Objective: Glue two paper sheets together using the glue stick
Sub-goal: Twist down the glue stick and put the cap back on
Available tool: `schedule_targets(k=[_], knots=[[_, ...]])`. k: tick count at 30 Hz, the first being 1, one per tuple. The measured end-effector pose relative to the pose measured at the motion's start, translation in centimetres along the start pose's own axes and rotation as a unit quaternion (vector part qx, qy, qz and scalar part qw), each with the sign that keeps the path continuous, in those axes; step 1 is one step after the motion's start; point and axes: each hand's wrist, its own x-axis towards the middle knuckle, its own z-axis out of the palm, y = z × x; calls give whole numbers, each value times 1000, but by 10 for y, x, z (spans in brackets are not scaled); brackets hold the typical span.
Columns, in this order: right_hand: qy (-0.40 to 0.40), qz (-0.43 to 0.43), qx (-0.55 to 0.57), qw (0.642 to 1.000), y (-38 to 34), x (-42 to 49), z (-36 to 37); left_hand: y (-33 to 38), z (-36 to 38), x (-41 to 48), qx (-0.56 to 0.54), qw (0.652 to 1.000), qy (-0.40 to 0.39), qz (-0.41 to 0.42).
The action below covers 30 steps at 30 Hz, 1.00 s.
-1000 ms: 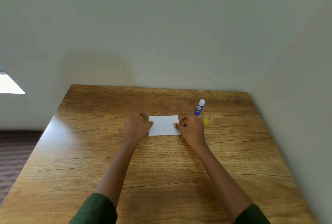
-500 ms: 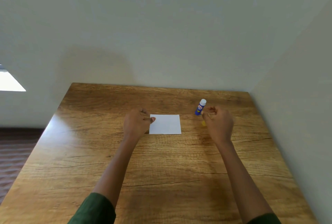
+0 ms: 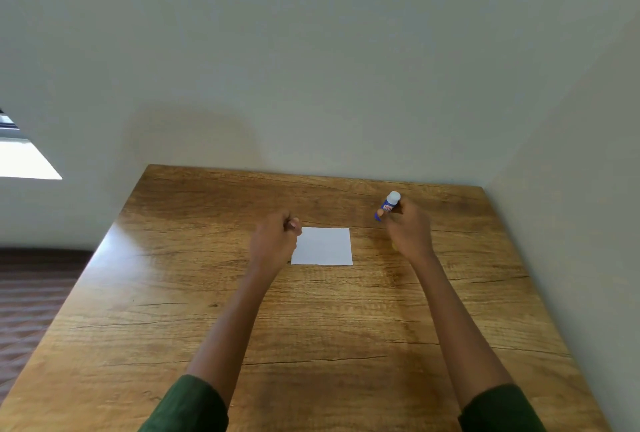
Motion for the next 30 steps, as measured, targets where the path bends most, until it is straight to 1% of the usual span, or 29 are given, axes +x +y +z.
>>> schedule_targets(k=[4,8,9,11,13,17,19,21,24,28,30], knots=[[-58,-43,25,997,-16,-13,-7,11,5,-7,-33,999,-34,7],[-141,-68,38,987,-27,-29,-14,26,15,-15,-145,985,-85,25],[-168,-70,51,982,-29,-34,-15,31,17,-18,-176,979,-97,27],[-215,-60,105,969,-32,-43,-13,37,21,-23,-204,971,-115,44],[-229,-59,145,961,-31,-50,-13,38,25,-28,-220,965,-131,55],[-253,-41,230,939,-29,-57,-18,34,24,-38,-327,934,-143,21],[-264,-34,266,926,-30,-60,-21,34,22,-40,-350,925,-148,23],[-274,-33,296,914,-32,-63,-21,36,21,-40,-357,916,-177,43],[-279,-27,305,910,-36,-65,-21,37,21,-40,-370,904,-203,67],[-279,-10,290,915,-36,-67,-18,37,18,-39,-387,897,-206,59],[-301,3,277,912,-37,-69,-18,39,15,-39,-398,893,-203,58]])
